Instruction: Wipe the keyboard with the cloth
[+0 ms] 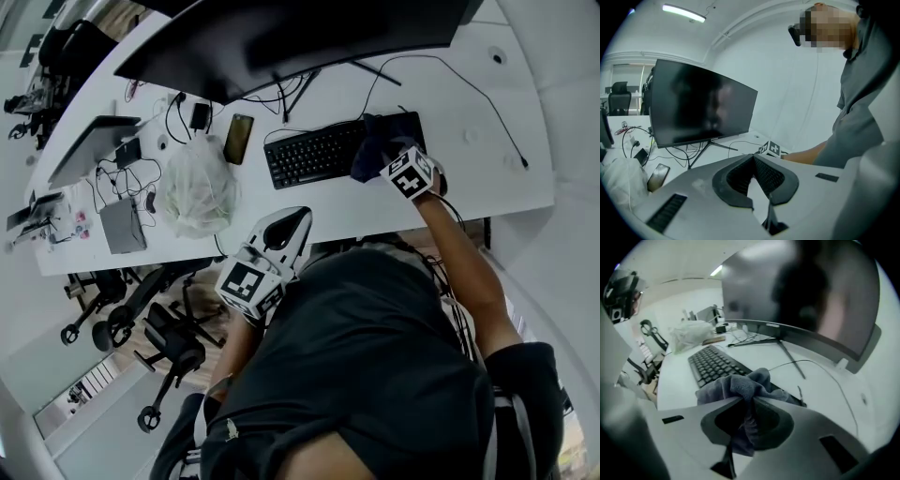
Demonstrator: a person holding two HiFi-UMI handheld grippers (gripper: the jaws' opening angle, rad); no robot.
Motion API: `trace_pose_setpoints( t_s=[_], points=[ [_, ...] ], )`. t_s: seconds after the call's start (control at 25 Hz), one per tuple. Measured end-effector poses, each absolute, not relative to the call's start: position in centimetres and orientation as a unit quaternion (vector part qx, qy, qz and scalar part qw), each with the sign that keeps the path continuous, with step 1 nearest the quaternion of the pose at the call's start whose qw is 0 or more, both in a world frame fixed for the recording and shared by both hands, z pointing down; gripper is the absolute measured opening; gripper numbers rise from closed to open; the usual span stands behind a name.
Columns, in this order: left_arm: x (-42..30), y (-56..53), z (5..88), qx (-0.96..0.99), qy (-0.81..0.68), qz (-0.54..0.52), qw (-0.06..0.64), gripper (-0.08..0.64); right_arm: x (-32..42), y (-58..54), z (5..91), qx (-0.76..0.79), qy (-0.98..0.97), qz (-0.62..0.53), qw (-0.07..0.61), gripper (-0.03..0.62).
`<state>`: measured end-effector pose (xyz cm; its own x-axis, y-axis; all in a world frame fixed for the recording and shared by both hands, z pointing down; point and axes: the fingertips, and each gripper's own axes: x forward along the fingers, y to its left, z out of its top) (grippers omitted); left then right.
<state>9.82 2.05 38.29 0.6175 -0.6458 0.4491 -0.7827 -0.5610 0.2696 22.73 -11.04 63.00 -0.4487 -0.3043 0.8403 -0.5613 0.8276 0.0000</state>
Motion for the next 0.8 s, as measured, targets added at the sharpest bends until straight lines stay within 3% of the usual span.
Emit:
trace_pose_setpoints(
  t_s=[0.16,0.28,0.44,0.68,0.8],
  points=[
    [8.0,2.3,38.6,0.855,-0.432,0.129,0.255,0.002,25.3,-14.5,64.1,0.324,-0.793,0.120,0.502,0.048],
    [7.3,2.1,38.8,0.855,-0.430,0.124,0.261,0.002,17.1,-9.2,64.7,0.224,-0.827,0.061,0.511,0.046],
    [6.5,1.7,38.6,0.862,-0.423,0.126,0.251,0.002,9.7,-3.2,65.2,0.089,-0.870,0.104,0.473,0.046],
    [3.3,1.7,39.6,0.850,-0.436,0.116,0.272,0.002,21.1,-15.1,62.7,0.317,-0.802,0.106,0.494,0.048],
    [2.3,1.2,40.1,0.849,-0.433,0.108,0.281,0.002,20.2,-15.2,63.6,0.334,-0.781,0.086,0.521,0.046]
  ],
)
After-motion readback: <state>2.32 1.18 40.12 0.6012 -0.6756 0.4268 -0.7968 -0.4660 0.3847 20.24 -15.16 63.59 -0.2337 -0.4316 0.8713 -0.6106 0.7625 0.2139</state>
